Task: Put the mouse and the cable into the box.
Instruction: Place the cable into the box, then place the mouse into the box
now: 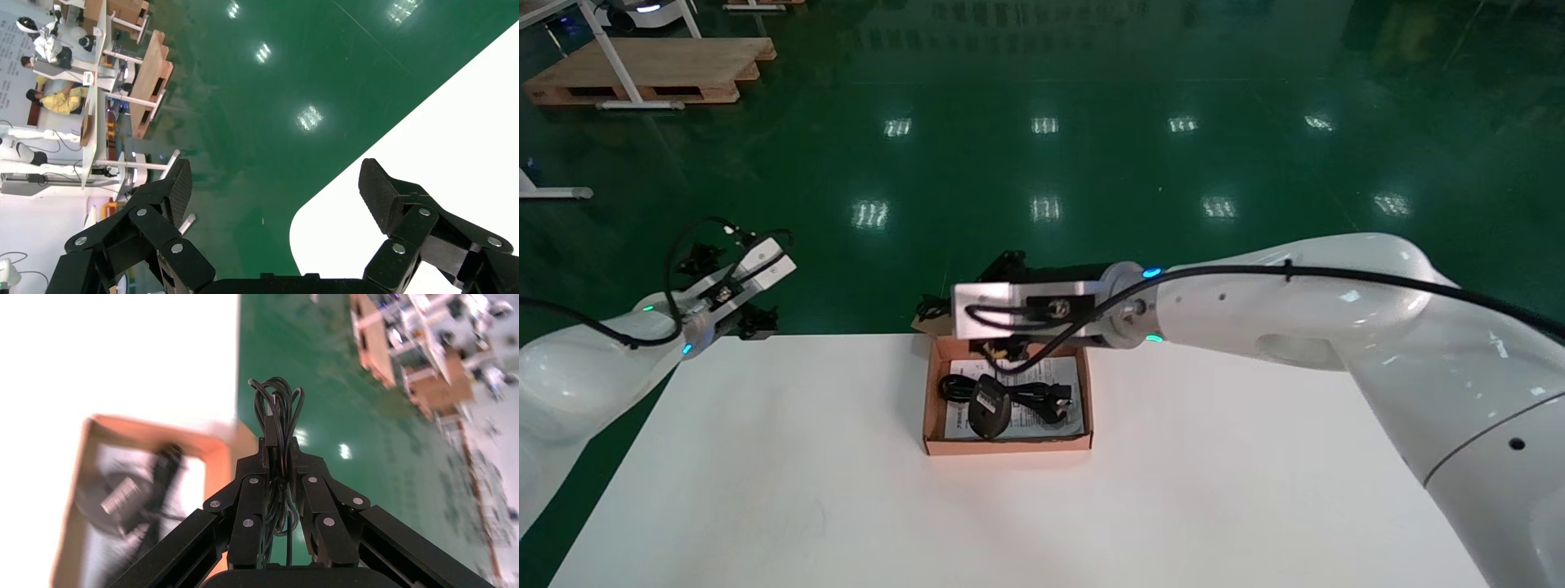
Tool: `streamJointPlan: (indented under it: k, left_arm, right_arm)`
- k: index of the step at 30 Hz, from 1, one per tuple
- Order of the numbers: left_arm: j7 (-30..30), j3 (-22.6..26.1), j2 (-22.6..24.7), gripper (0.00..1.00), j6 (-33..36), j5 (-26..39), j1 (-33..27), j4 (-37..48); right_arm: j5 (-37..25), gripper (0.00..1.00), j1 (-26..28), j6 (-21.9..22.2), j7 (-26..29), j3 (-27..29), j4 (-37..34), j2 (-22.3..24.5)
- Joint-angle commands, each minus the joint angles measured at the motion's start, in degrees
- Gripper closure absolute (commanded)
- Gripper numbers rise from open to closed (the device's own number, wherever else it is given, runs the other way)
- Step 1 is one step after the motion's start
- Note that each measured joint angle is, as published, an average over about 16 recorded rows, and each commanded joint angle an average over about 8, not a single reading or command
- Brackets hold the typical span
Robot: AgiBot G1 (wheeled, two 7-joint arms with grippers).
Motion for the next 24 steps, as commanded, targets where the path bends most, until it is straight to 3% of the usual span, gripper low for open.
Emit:
streamJointPlan:
  k: [1,7,16,17,24]
  left_arm:
    - [-0.01,0.00,0.00,0.00,0.00,0.02,0.00,0.01]
    - [-0.05,-0.01,0.00,0.00,0.00,0.06,0.00,0.01]
    - [-0.10,-0.03,0.00,0.00,0.00,0.13,0.00,0.00]
    - [-0.10,-0.03,0.00,0.00,0.00,0.14,0.00,0.00]
    - [-0.11,-0.05,-0.04,0.00,-0.04,0.13,-0.05,0.08]
  right_arm:
    - [1.80,1.00,-0.83,0.06,1.27,-3.39,2.48,-0.02]
    - [5.85,1.00,-0.28,4.19,5.20,-11.09,4.93,0.10]
    - [7.87,1.00,-0.24,9.61,9.27,-19.88,2.32,0.26]
    - [7.92,0.92,-0.36,9.88,9.42,-20.47,2.12,0.27]
    - [9.85,0.05,-1.05,11.18,9.91,-22.64,2.01,0.34]
